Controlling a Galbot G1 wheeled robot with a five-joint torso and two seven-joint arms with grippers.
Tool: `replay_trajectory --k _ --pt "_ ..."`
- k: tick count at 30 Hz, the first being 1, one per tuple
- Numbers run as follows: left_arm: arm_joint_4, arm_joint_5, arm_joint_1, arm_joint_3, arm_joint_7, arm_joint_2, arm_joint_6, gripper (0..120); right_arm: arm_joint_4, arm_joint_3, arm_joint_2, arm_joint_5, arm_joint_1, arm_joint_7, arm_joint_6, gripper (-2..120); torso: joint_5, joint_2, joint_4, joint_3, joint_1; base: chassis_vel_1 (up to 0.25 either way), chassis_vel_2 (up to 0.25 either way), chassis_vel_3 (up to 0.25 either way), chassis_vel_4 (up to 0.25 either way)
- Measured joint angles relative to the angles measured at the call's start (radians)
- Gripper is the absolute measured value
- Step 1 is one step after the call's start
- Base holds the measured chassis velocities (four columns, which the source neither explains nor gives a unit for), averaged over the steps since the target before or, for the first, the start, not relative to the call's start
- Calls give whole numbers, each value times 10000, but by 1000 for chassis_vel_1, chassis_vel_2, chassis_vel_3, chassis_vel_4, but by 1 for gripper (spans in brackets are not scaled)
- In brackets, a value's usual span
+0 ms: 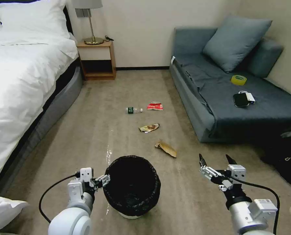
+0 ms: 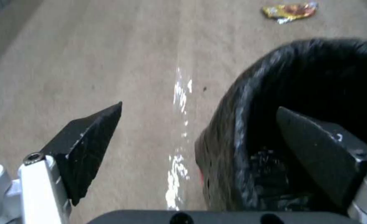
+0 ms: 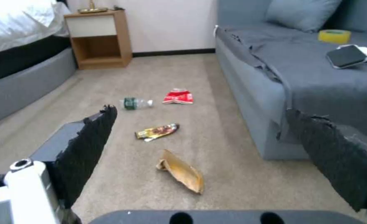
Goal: Pick up the trash bin, then pick up the garbage on the floor and place it into the trash bin.
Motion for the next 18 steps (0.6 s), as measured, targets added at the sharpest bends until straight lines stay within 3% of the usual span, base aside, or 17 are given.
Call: replay_trajectory --k 9,18 --pt "733 -834 -377 17 -119 -121 141 100 -263 -160 -137 178 330 -12 52 100 0 0 0 0 0 0 0 0 0" --pt "1391 -1646 -1030 107 -357 106 296 98 -466 -285 -20 111 447 -12 12 100 -1 0 -1 0 0 0 0 0 0"
